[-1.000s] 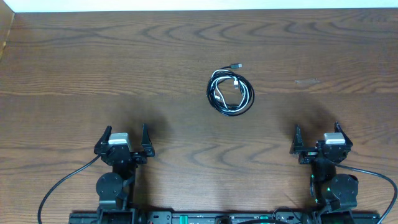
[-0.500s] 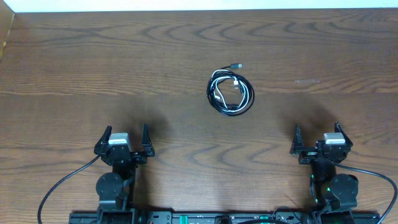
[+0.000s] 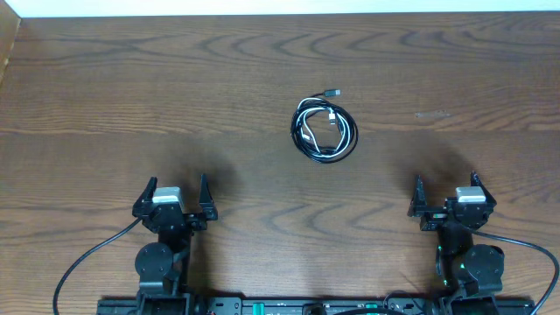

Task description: Untangle cables

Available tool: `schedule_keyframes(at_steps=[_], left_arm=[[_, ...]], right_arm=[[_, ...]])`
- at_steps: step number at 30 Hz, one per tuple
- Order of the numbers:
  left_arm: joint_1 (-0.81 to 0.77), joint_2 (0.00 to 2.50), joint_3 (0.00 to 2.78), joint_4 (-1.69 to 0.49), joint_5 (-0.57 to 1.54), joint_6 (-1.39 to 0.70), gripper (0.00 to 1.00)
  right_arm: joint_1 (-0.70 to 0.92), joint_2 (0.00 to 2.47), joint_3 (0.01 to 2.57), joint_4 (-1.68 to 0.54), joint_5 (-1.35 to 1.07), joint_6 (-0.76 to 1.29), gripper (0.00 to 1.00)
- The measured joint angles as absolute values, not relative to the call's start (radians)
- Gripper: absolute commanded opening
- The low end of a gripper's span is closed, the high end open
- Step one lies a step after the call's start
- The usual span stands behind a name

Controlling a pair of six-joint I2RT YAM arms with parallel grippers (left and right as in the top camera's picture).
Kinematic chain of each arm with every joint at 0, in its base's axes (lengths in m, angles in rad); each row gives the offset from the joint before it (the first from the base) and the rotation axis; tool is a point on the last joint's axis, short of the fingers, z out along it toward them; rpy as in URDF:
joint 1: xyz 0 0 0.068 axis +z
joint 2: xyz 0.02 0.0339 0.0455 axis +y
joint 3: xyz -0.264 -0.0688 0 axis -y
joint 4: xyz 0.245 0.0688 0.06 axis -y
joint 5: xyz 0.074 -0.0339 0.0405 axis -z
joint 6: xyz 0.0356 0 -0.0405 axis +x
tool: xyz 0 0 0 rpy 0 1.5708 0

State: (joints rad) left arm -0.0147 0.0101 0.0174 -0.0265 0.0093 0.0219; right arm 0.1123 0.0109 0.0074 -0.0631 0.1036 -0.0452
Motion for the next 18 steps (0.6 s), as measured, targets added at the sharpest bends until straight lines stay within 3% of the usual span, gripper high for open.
schedule_keyframes(at_steps=[5,12,18], left_arm=[[-0.015,0.01,0.043,-0.084,0.015,-0.003,0.98],[-0.015,0.012,0.216,-0.45,0.043,-0.009,0.98],[-0.015,0.011,0.452,-0.614,0.068,-0.029,0.98]], right_arm=[[0.112,0.011,0.007,-0.063,0.103,-0.045,0.99],[0.112,0.011,0.007,-0.063,0.103,-0.045,0.99],[0.112,0.011,0.007,-0.063,0.101,-0.045,0.99]])
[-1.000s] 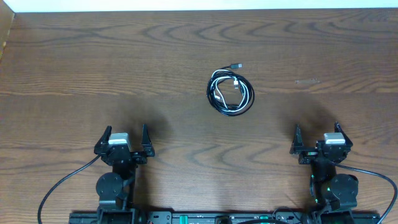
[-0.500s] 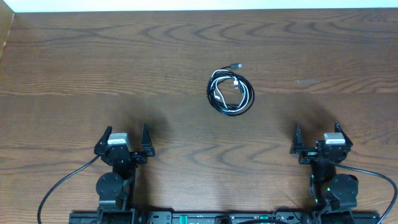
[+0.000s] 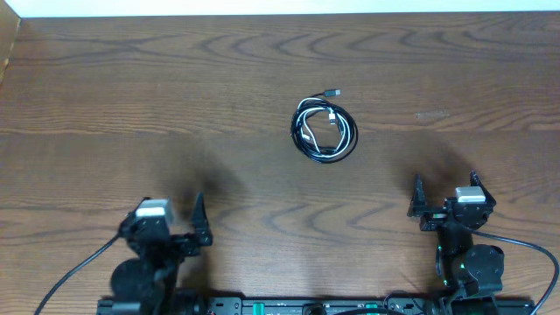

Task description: Untangle cables

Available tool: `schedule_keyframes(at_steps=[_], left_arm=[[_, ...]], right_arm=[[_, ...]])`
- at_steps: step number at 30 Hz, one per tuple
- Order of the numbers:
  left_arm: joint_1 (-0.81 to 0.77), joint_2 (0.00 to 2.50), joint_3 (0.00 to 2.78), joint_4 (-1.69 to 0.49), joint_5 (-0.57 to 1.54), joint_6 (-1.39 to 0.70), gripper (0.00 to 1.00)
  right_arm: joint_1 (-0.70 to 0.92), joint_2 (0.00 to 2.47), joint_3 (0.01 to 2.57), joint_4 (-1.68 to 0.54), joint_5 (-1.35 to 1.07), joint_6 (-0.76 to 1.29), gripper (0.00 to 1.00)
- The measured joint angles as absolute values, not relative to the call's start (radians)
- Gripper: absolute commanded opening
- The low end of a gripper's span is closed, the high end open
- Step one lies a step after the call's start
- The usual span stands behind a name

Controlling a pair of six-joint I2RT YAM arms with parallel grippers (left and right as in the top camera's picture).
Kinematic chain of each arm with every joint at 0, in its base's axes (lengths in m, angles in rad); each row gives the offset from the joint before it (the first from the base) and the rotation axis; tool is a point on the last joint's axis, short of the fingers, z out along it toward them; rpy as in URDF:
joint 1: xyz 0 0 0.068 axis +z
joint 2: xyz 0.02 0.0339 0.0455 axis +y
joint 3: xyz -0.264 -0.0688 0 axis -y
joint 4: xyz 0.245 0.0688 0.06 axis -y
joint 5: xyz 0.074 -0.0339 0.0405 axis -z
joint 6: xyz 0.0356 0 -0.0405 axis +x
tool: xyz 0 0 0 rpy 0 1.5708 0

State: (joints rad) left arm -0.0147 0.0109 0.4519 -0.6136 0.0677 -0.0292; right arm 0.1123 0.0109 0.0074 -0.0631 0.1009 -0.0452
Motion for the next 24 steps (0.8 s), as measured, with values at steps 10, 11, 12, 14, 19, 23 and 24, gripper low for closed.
schedule_keyframes(at_steps=[10,11,12,14,19,23,24], left_arm=[[-0.015,0.099,0.741,-0.802,0.107,-0.037,0.98],[-0.015,0.125,0.775,-0.817,0.107,-0.037,0.98],[-0.015,0.152,0.807,-0.83,0.107,-0.037,0.98],[-0.015,0.218,0.88,-0.859,0.107,-0.032,0.98],[-0.015,0.424,1.098,-0.928,0.107,-0.02,0.98],[-0.015,0.563,1.239,-0.958,0.107,-0.015,0.98],[-0.015,0.593,1.266,-0.968,0.107,-0.014,0.98]], right_arm=[[0.112,0.011,0.007,-0.063,0.101,-0.045,0.99],[0.112,0.011,0.007,-0.064,0.1,-0.045,0.99],[0.112,0.011,0.007,-0.064,0.1,-0.045,0.99],[0.112,0.011,0.007,-0.063,0.1,-0.045,0.99],[0.112,0.011,0.007,-0.063,0.1,-0.045,0.99],[0.112,0.011,0.007,-0.063,0.1,-0.045,0.99],[0.112,0.011,0.007,-0.063,0.1,-0.045,0.99]])
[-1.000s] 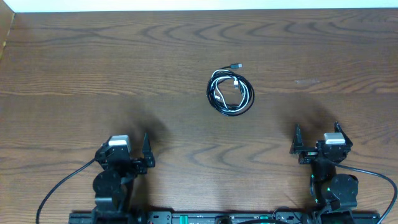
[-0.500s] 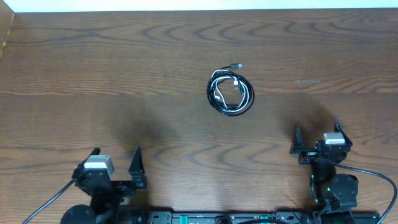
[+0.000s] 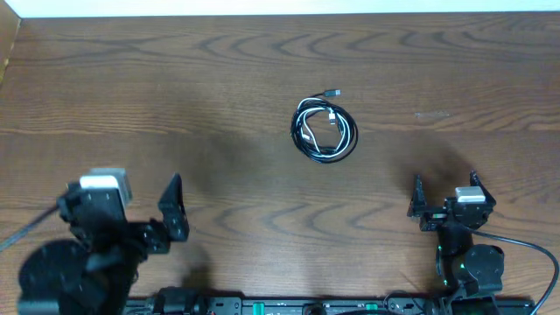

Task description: Untangle cables

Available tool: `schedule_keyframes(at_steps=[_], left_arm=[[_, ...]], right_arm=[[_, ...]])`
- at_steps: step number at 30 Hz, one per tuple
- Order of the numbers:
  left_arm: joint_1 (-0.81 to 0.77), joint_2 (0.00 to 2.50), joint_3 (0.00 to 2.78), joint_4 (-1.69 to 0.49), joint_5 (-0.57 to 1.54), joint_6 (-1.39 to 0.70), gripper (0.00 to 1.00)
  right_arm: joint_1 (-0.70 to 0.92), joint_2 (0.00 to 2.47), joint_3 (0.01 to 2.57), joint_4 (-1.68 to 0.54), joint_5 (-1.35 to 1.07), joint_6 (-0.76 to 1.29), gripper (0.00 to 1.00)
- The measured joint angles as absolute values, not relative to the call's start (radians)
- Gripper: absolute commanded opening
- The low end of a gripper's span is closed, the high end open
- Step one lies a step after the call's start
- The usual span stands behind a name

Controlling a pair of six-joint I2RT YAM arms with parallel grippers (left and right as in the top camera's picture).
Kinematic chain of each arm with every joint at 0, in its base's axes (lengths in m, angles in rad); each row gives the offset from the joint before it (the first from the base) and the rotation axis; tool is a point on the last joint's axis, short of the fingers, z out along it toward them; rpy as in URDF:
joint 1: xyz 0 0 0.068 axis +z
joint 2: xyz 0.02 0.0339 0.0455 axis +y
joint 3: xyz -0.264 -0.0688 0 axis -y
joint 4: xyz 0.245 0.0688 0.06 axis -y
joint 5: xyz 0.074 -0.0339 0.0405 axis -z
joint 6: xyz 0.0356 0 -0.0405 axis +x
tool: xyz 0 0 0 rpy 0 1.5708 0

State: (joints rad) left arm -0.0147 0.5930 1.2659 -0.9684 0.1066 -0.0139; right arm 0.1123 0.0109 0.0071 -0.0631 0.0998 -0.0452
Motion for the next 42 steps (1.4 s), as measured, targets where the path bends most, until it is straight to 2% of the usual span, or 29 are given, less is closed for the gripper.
schedule_keyframes(at_steps=[8,25,31,42], left_arm=[[-0.015,0.746,1.343,-0.991,0.107,-0.003,0.98],[-0.015,0.739,1.343,-0.987,0.107,-0.003,0.98],[-0.015,0.739,1.343,-0.991,0.106,-0.003,0.98],[-0.015,0.739,1.345,-1.01,0.106,-0.003,0.98]], right_arm=[[0.112,0.011,0.007,-0.063,0.1,-0.046,0.99],[0.112,0.014,0.017,-0.103,0.049,-0.045,0.99],[0.112,0.02,0.175,-0.382,-0.007,-0.033,0.99],[0.112,0.052,0.725,-0.793,-0.031,0.042,0.99]])
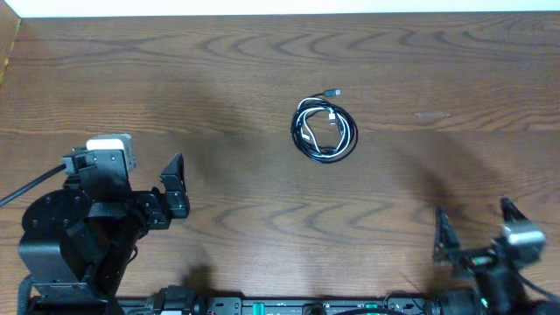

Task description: Untangle cables

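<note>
One small coiled bundle of black and white cables [325, 129] lies on the wooden table [175, 79], right of centre, with a loose plug end [332, 92] sticking out towards the back. My left gripper [124, 168] is raised at the front left, well away from the bundle. It looks open; one dark finger [175, 188] shows and the other is hidden by the arm. My right gripper [472, 212] sits open and empty at the front right edge, also far from the cables.
The left arm's bulky body [70, 236] fills the front left corner. A pale strip of the table's far edge [280, 7] runs along the top. A faint scuff mark [433, 114] lies to the right of the cables.
My right gripper, until now still at the front right, has shifted right and nearer the front edge. The left arm has shifted slightly up in the view. The cable bundle has not moved.
Both grippers rested open at the front of the table, the bundle untouched in the middle. The left arm then stood further left and looked larger at each moment. The right arm stayed put until now, when it has also moved. The cables lie as before.
</note>
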Available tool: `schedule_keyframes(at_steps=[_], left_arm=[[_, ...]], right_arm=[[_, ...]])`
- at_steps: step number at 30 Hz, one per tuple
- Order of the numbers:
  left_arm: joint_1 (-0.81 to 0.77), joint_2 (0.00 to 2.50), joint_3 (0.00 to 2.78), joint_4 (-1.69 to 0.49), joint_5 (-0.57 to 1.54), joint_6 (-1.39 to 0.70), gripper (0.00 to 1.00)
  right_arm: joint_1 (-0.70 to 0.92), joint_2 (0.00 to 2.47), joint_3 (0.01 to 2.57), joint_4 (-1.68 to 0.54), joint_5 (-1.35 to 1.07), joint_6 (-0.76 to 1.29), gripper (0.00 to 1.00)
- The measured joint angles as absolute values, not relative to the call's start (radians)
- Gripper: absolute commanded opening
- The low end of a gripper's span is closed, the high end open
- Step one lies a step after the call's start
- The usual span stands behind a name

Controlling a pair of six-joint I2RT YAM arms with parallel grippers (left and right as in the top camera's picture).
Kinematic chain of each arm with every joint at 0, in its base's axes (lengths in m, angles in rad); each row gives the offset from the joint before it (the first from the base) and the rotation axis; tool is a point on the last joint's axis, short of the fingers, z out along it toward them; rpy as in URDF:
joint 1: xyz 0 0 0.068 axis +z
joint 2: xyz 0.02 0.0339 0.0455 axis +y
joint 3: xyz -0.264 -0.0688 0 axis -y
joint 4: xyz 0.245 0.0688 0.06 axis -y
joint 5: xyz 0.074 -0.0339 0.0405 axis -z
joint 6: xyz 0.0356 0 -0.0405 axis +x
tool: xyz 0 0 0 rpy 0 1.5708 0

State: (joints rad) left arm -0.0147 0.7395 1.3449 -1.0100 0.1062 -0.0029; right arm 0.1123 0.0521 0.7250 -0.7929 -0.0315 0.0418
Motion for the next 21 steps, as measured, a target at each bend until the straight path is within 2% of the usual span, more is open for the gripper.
schedule_keyframes(at_steps=[7,14,21], left_arm=[[-0.015,0.739,1.346,-1.036,0.125,0.009,0.98],[-0.015,0.739,1.346,-1.04,0.185,0.052,0.98],[-0.015,0.739,1.346,-1.044,0.206,0.057,0.98]], right_arm=[[0.112,0.275,1.067,-0.99,-0.103,0.055,0.99],[0.112,0.622,1.431,-1.229,-0.167,0.018,0.99],[0.111,0.914,1.639,-1.253,-0.18,-0.038,0.99]])
